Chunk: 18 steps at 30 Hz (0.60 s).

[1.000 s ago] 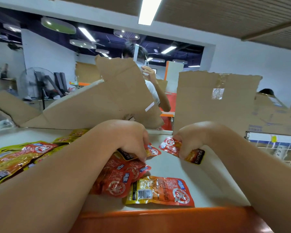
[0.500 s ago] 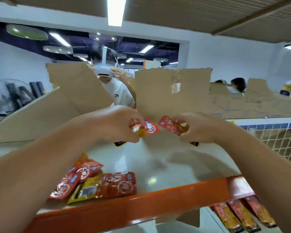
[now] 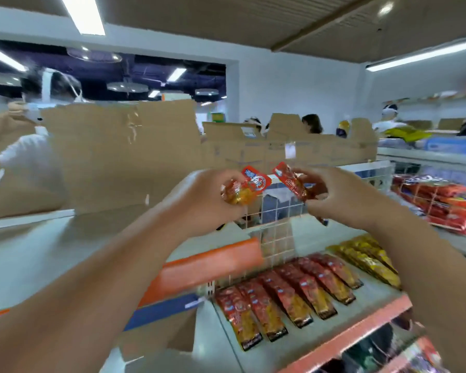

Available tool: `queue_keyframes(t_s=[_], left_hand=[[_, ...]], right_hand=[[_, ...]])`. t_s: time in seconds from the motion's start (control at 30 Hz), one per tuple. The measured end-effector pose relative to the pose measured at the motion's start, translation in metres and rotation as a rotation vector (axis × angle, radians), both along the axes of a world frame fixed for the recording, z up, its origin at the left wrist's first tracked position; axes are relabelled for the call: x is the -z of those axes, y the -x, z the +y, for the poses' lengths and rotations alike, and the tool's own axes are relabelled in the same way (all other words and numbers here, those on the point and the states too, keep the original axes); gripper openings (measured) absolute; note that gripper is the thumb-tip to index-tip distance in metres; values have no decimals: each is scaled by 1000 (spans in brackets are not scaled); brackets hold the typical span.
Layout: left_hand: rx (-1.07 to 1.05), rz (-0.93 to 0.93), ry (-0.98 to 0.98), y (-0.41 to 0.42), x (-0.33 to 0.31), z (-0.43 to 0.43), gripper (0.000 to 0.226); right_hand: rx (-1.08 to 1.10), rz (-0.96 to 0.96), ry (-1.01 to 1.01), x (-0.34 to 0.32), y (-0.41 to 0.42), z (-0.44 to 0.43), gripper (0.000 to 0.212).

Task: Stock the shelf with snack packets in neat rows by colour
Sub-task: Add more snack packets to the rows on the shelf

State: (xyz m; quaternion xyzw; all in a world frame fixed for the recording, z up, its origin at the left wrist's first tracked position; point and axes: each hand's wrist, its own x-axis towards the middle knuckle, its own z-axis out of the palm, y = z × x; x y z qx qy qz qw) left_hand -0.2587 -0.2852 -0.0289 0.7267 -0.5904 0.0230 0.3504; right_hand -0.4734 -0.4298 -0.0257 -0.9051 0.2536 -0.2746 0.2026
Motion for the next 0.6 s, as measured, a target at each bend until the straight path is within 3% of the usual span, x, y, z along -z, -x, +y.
queue_keyframes(t_s=[0.17,0.3,0.6], left_hand=[[53,-49,45,93,27,-82,49],[93,-17,34,140,59,-131,56],[60,97,14,157,151,-199,59]], right_hand=[[92,-91,-77,24,105,-54,69],[175,-47,-84,48,159,-91,74],[256,6,-137,126,169,-165,71]])
